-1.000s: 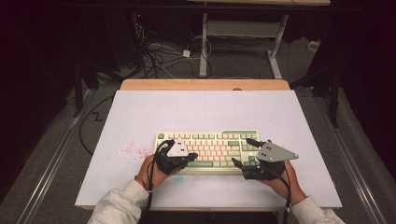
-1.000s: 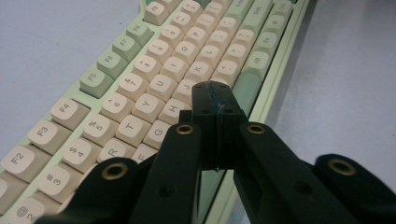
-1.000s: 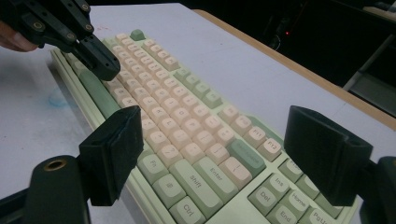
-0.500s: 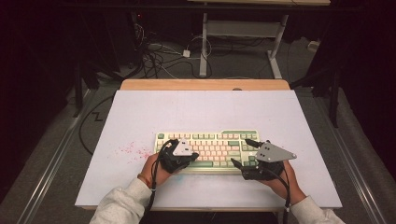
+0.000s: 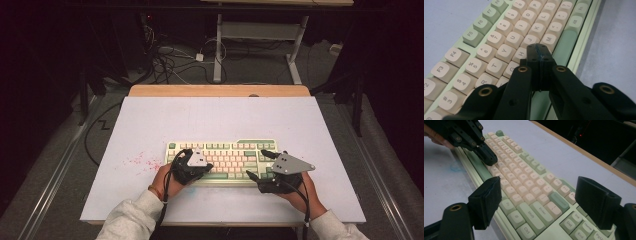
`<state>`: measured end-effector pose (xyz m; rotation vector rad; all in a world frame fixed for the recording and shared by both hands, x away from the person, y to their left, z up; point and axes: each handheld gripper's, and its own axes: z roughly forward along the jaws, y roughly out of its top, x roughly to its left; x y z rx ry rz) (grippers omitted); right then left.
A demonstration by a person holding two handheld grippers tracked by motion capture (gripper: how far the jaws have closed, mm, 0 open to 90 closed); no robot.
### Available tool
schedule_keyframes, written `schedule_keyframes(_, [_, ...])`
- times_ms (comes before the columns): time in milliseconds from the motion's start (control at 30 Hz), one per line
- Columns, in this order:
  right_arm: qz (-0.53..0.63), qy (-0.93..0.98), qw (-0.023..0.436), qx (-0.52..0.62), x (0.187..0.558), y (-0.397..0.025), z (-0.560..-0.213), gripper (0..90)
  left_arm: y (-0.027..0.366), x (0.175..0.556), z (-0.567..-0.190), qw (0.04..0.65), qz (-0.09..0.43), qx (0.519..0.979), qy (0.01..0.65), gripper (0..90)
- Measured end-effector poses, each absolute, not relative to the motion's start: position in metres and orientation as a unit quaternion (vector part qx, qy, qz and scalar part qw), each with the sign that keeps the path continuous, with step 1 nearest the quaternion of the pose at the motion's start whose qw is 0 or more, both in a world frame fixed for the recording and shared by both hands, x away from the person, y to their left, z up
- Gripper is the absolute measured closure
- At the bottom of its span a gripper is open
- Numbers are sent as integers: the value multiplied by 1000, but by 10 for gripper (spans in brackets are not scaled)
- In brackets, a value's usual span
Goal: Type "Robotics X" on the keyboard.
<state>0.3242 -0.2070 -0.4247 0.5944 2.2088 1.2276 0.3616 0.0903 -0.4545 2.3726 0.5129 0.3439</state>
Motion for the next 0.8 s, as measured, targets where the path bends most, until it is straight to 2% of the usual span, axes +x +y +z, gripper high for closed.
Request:
schedule_keyframes(300, [456, 818, 271, 221, 324, -208, -424, 220, 96, 359, -445, 359, 143, 901, 198, 877])
schedule_keyframes(733, [461, 814, 276, 221, 323, -210, -420, 236, 113, 353, -430, 395, 188, 875, 209, 873])
schedule_keyframes(767, [462, 814, 276, 221, 323, -210, -420, 236, 114, 353, -430, 394, 192, 874, 210, 864])
schedule_keyframes(800, [460, 814, 276, 220, 323, -211, -421, 239, 116, 352, -430, 395, 195, 873, 210, 813])
